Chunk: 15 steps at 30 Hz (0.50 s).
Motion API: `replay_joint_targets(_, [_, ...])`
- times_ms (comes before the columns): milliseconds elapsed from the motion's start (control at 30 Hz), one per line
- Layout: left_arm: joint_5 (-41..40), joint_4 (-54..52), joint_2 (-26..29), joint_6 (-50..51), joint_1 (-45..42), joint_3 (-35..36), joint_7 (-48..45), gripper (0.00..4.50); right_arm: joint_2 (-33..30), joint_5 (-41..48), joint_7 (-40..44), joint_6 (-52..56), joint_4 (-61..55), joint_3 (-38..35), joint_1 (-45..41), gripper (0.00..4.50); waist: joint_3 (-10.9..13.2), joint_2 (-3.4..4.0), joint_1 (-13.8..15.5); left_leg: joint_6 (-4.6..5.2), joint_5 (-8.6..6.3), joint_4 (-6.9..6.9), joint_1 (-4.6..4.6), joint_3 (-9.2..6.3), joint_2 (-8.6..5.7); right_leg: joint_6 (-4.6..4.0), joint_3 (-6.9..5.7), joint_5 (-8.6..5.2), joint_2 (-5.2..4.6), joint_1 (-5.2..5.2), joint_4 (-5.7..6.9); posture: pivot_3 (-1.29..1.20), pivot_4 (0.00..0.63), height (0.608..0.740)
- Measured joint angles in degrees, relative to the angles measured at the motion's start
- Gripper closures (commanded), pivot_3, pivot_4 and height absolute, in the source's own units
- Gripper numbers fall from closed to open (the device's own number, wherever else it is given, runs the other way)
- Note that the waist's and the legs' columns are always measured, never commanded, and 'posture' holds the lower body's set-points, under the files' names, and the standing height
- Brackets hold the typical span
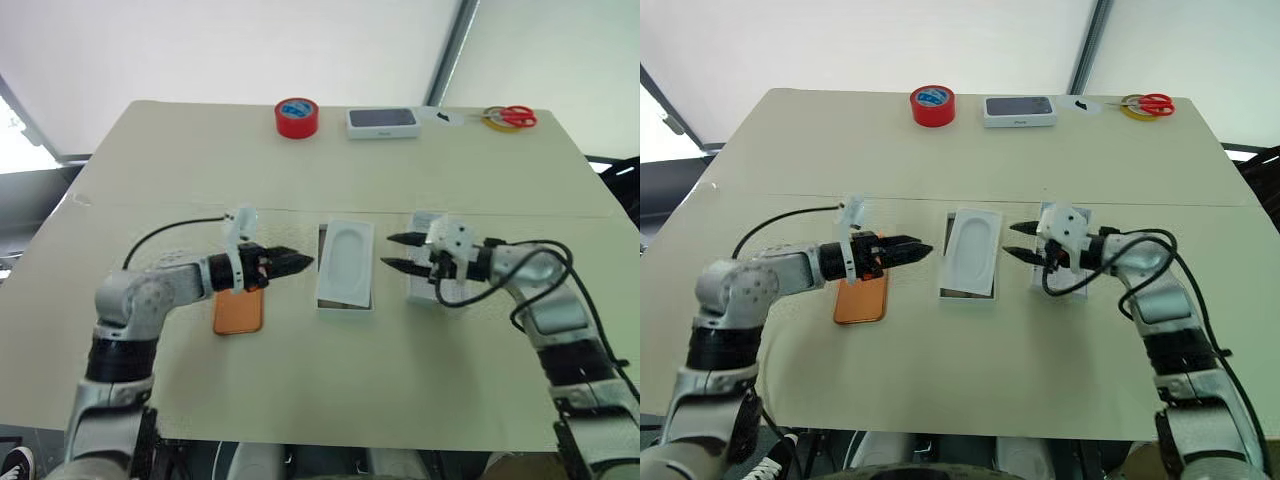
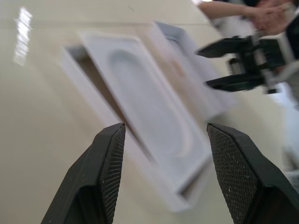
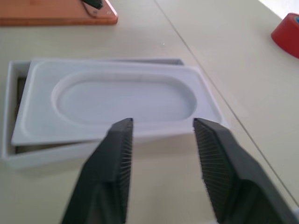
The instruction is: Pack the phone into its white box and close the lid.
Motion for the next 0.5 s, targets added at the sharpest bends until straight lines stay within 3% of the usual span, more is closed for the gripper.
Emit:
replay_joint_targets(33, [2.18, -0.75, 0.74, -4.64, 1.70, 0.11, -1.07, 1.55, 1.17, -1.11, -1.17, -0.52, 0.41, 0.67, -1.30, 4.35, 0.00, 0.00, -0.10, 0.00, 0.00, -0.03, 0.00, 0.00, 0.00, 0.00, 0.00, 0.00, -0.01, -0.01, -0.04, 0.00, 0.150, 0.740])
replay_joint_targets(67, [4.22, -1.60, 1.50, -9.80, 3.88, 0.32, -2.52, 1.55, 2.55, -2.50, -2.65, -1.15, 0.60, 1.58, -2.50, 4.43, 0.00, 0.00, -0.20, 0.00, 0.00, -0.06, 0.00, 0.03, 0.00, 0.00, 0.01, 0.00, -0.03, -0.03, -0.07, 0.00, 0.150, 0.740])
replay_joint_targets(233, [12.84, -2.80, 4.91, -29.57, 13.13, 0.87, -8.38, 1.55, 4.60, -10.75, -6.23, -6.56, 4.00, 8.14, -4.37, 4.43, 0.01, 0.01, -0.09, 0.01, -0.01, -0.19, -0.01, 0.05, -0.02, -0.03, 0.01, 0.00, -0.11, -0.08, -0.14, 0.00, 0.150, 0.740])
replay_joint_targets(400, [14.66, -2.84, 4.65, -39.54, 17.12, 4.31, -10.31, 1.55, 4.52, -17.01, -7.29, -12.84, 9.91, 12.32, -6.46, 4.43, 0.02, 0.02, -0.30, 0.14, -0.09, -0.20, -0.02, 0.06, -0.03, -0.04, 0.01, 0.02, -0.17, -0.12, -0.12, 0.00, 0.150, 0.740])
replay_joint_targets(500, [14.30, -2.83, 4.19, -40.07, 18.05, 5.51, -9.78, 1.55, 4.48, -19.01, -7.09, -16.20, 12.80, 13.14, -9.42, 4.43, 0.02, 0.03, -0.50, 0.13, -0.08, -0.33, -0.02, 0.06, -0.03, -0.04, 0.01, 0.02, -0.17, -0.18, -0.11, 0.00, 0.150, 0.740])
